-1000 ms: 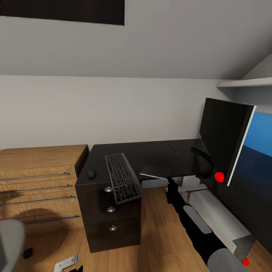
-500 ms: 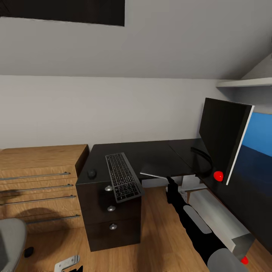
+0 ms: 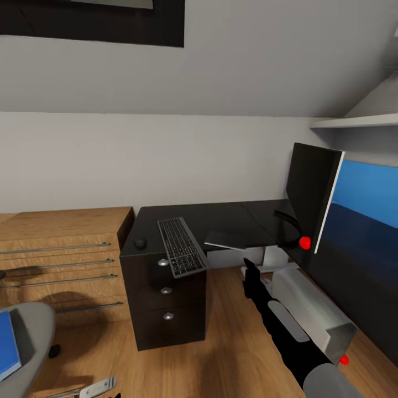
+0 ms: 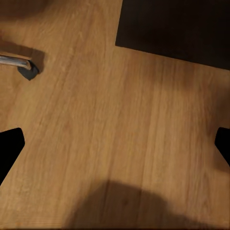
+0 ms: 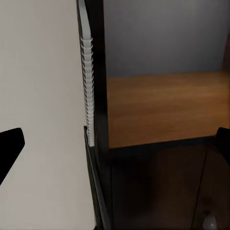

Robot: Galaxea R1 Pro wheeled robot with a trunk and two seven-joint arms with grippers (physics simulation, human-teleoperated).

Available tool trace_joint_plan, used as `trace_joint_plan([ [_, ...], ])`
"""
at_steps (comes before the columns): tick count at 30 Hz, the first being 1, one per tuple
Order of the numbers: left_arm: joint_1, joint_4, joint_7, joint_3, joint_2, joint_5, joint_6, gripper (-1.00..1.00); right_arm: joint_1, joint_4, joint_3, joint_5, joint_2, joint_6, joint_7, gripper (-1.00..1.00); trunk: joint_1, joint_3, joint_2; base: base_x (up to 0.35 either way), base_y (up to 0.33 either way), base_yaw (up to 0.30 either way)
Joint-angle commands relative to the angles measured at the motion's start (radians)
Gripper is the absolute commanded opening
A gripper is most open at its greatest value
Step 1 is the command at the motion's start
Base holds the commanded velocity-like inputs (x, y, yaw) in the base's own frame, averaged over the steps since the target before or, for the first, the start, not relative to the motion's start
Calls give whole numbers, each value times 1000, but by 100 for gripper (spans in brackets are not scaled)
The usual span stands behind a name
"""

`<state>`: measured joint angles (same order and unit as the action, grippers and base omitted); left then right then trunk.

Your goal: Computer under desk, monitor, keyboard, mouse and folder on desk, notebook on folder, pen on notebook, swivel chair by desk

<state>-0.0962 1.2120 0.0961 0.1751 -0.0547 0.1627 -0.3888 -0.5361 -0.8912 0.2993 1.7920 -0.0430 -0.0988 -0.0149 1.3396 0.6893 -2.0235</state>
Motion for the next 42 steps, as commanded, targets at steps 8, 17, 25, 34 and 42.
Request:
trace_joint_plan([
  [8, 0, 1, 6, 1, -1, 11, -3, 100, -1, 7, 11, 4, -1, -11, -2, 100, 0, 1, 0, -39, 0, 0],
  [17, 0, -6, 7, -3, -3, 9, -2, 100, -1, 81, 12, -17, -3, -13, 2, 100, -35, -27, 63, -6, 0, 0],
  [25, 0, -55, 7, -3, 3, 8, -2, 100, -1, 217, 19, -143, -3, -13, 8, 100, -65, -52, 119, 0, 0, 0],
  [34, 0, -74, 6, -4, 7, 8, -2, 100, -1, 488, 33, -433, 49, -75, 6, 100, -100, -81, 182, 0, 0, 0],
  [42, 0, -169, 4, -4, 8, 8, 38, 100, -1, 784, 34, -723, 104, -440, 5, 100, -131, -106, 238, 0, 0, 0],
])
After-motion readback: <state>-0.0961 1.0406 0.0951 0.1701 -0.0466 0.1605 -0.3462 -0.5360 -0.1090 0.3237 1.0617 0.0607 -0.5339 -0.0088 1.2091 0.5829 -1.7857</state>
